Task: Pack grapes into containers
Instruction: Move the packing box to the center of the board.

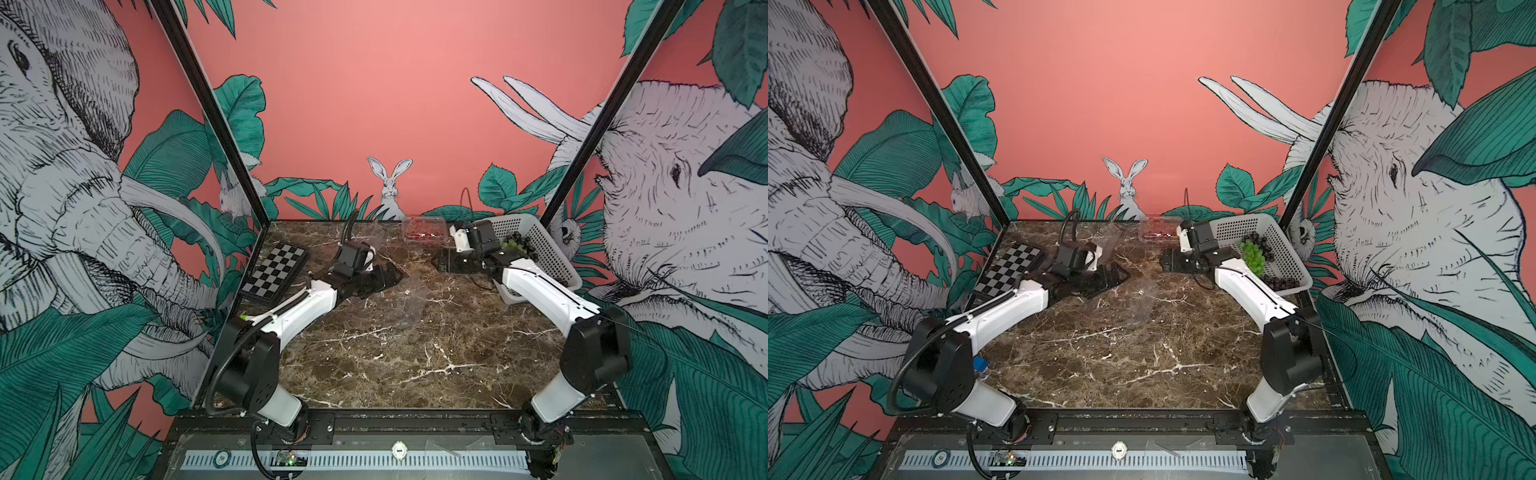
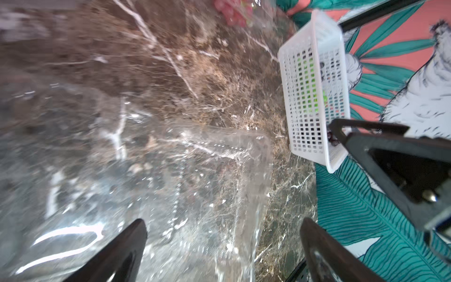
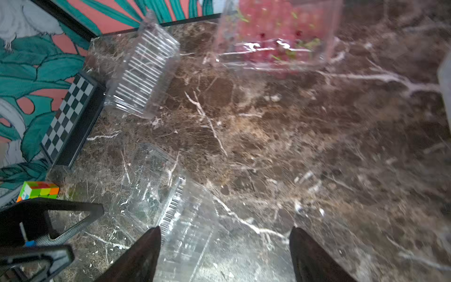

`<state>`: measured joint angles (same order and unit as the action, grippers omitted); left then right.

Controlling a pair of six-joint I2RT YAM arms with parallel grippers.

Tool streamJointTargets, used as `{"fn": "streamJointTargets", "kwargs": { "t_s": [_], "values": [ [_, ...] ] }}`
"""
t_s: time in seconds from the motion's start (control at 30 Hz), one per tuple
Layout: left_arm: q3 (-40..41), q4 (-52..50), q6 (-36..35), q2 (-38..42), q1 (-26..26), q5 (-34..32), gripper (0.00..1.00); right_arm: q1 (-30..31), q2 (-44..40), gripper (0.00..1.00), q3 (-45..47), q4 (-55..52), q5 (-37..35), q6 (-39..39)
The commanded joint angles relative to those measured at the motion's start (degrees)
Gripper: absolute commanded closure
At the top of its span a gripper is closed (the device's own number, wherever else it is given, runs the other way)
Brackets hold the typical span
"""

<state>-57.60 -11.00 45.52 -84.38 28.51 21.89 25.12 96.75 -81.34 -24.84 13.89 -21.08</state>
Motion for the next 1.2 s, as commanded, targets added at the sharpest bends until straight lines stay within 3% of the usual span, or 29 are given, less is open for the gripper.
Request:
{"fn": "streamJointTargets", "kwargs": {
  "t_s": [0.0,0.17,0.37,0.83,1.17],
  "values": [
    [9.93,6.14,5.09,4.25,-1.55,2.42,0.01,4.28,4.93,0.18,-7.27,-7.95,-4.42,7.94],
    [20.74,15.45,9.79,5.50,-3.25,3.61,0.01,8.76,10.38,0.20,-14.25,-13.84,-9.02,13.02],
    [26.22,20.05,12.08,6.51,-3.46,1.71,0.01,12.57,15.27,0.22,-15.34,-16.56,-15.23,17.28],
    [29.24,28.87,13.41,0.02,-4.03,0.26,0.01,12.67,10.20,0.25,4.79,-4.80,-18.89,11.27],
    [22.85,34.67,16.05,-8.83,-3.90,2.15,0.01,12.43,5.61,0.25,16.42,1.72,-17.24,4.43]
  ]
}}
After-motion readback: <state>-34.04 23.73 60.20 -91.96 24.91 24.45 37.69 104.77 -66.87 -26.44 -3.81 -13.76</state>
